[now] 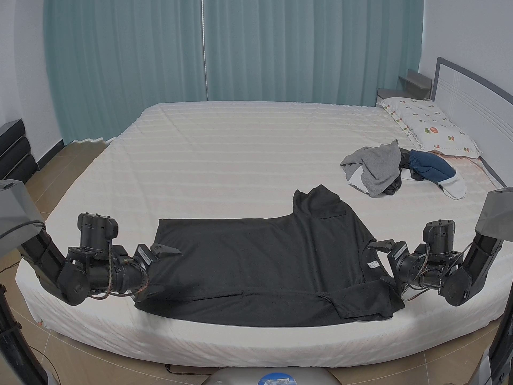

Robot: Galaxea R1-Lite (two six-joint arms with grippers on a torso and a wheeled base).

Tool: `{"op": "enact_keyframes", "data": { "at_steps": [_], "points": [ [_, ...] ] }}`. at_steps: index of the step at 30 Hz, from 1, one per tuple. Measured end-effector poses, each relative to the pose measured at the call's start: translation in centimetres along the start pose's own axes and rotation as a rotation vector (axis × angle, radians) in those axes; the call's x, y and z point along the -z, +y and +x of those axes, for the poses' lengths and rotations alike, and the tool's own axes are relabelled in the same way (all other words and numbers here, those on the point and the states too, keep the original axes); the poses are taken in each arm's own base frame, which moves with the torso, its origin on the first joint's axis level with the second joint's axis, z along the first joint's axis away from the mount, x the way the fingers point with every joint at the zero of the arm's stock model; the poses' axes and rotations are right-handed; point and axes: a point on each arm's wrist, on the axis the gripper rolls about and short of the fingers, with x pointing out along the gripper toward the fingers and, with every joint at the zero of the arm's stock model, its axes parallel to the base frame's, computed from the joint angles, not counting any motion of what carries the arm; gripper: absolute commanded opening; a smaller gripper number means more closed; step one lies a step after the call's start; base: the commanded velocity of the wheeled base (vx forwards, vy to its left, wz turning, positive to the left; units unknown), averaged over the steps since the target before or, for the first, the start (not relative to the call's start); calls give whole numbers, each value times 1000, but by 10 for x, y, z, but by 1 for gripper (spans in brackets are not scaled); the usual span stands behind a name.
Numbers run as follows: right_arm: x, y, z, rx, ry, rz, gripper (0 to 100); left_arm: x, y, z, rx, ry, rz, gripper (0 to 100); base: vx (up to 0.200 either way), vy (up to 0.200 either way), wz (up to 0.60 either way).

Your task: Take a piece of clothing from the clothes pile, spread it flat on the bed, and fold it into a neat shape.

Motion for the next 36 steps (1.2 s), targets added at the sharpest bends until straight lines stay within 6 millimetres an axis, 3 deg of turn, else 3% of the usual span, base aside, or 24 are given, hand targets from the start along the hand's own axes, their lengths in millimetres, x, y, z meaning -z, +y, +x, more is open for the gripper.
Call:
{"op": "enact_keyframes", "data": {
  "at_steps": [9, 19, 28, 36],
  "points": [
    [1, -1, 0, 3, 3, -2, 100, 30, 3, 27, -169, -18, 152, 100, 0, 0, 0],
    [1, -1, 1, 5, 2, -3, 100, 33, 7, 43, -205, -1, 163, 100, 0, 0, 0],
    [1, -2, 1, 6, 2, -3, 100, 13, 2, 55, -213, -91, 149, 100, 0, 0, 0],
    [1, -1, 3, 3, 2, -5, 100, -30, -6, 60, -191, -261, 107, 100, 0, 0, 0]
  ]
}}
